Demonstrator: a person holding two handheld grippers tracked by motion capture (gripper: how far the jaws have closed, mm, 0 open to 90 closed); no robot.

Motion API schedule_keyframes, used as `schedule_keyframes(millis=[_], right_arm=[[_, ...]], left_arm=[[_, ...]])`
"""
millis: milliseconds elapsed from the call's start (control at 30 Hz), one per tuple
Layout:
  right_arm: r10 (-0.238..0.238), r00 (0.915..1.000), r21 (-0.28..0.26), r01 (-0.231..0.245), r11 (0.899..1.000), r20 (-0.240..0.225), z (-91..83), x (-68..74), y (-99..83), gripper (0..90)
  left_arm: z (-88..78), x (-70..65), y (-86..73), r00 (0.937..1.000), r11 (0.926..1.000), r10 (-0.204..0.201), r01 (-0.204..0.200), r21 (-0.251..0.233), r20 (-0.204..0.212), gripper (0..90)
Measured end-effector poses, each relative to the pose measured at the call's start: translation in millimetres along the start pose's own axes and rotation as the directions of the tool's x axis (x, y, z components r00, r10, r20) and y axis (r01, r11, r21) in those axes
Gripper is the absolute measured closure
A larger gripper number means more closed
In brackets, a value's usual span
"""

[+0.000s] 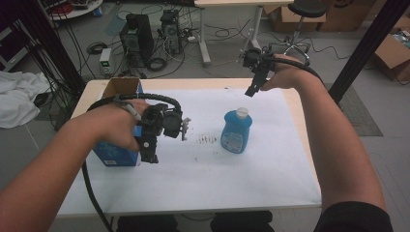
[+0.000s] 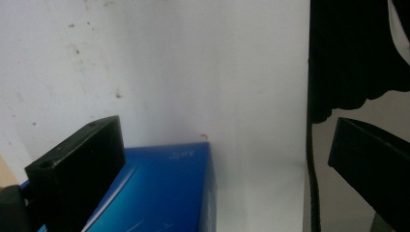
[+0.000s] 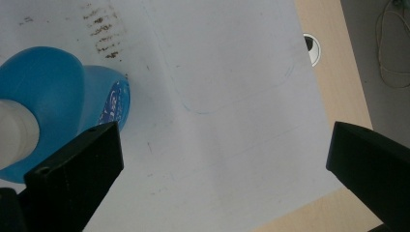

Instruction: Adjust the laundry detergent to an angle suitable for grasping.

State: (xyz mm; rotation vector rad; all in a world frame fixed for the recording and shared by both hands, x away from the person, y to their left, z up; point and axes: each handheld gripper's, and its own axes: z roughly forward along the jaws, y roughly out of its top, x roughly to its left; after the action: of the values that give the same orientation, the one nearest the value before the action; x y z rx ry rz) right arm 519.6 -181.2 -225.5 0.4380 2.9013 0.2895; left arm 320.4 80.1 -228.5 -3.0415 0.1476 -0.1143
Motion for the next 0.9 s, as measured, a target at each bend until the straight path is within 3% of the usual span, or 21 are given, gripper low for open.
schedule_keyframes(millis=[367,500,567,900], right_arm=[[-0.019,0.9998,0.015,0.019,1.000,0.007,1.8,1.9,0.1,0.0],[-0.013,0.9999,-0.001,0.013,1.000,-0.001,3.7,0.7,-2.1,0.0],[-0.017,0.9999,0.020,0.017,1.000,0.001,6.6,0.6,-2.7,0.0],[0.006,1.0000,0.011,-0.006,1.000,0.005,3.4,-1.4,-0.9,0.0]], left_arm=[[-2.1,2.6,5.6,0.9999,0.9999,0.013,-0.013,-0.010,0.000,0.2],[-1.2,1.8,4.4,1.0000,0.9998,0.010,-0.010,-0.014,-0.001,0.1],[0.2,-0.1,2.5,1.0000,0.9995,0.006,-0.006,-0.032,-0.004,0.1],[0.8,-4.2,-0.2,1.0000,0.9998,0.004,-0.004,-0.021,-0.005,0.2]])
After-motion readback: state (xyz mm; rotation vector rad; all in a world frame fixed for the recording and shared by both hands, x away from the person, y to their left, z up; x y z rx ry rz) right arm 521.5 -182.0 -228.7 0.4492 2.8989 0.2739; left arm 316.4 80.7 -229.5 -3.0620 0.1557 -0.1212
